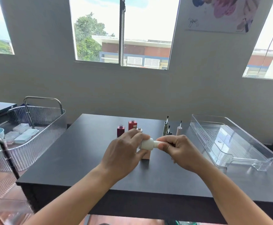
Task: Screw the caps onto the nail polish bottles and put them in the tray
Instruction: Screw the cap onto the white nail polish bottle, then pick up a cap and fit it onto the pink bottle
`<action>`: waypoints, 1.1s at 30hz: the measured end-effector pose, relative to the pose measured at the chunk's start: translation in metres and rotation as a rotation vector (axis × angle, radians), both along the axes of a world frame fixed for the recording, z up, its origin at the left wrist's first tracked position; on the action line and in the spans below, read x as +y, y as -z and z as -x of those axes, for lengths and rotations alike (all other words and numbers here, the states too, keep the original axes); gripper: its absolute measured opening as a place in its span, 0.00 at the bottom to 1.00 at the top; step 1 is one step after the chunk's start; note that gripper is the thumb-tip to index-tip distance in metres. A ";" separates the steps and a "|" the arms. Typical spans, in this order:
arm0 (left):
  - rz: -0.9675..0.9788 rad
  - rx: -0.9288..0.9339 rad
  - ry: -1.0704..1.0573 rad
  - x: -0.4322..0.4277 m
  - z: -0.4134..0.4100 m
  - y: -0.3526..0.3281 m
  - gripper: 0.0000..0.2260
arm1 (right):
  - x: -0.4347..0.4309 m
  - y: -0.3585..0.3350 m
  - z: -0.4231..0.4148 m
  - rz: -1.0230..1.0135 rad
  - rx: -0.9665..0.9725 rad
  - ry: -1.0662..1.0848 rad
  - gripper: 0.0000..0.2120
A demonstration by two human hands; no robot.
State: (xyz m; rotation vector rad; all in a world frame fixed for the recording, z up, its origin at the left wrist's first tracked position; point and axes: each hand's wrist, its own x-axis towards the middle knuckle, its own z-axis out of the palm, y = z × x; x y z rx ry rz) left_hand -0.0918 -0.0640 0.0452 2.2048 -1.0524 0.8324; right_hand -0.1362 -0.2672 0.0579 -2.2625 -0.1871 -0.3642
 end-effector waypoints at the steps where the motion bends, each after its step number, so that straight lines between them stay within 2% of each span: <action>1: 0.011 0.024 0.000 0.000 -0.001 0.000 0.16 | 0.000 -0.002 0.000 -0.003 -0.002 -0.004 0.06; 5: 0.132 0.300 0.018 0.001 -0.008 -0.003 0.15 | 0.000 -0.012 0.000 -0.060 0.041 -0.078 0.06; 10: 0.461 0.735 0.160 0.011 -0.022 -0.011 0.16 | -0.017 -0.031 -0.009 -0.276 0.022 0.000 0.21; 13: 0.616 0.892 0.245 0.023 -0.033 -0.017 0.21 | -0.038 -0.028 -0.020 -0.272 0.016 0.117 0.15; 16: 0.668 0.947 0.207 0.036 -0.047 -0.014 0.20 | -0.057 -0.007 -0.037 -0.244 0.059 0.263 0.05; 19: 0.612 0.965 0.089 0.046 -0.061 0.002 0.15 | -0.069 0.018 -0.052 -0.191 0.099 0.392 0.03; 22: 0.535 1.001 0.015 0.050 -0.068 0.021 0.15 | -0.072 0.038 -0.066 -0.166 0.134 0.441 0.07; 27: 0.426 0.996 -0.065 0.052 -0.071 0.040 0.16 | -0.064 0.050 -0.080 -0.030 0.147 0.485 0.22; 33: 0.316 0.907 -0.128 0.051 -0.067 0.044 0.14 | -0.059 0.050 -0.090 0.043 0.174 0.518 0.25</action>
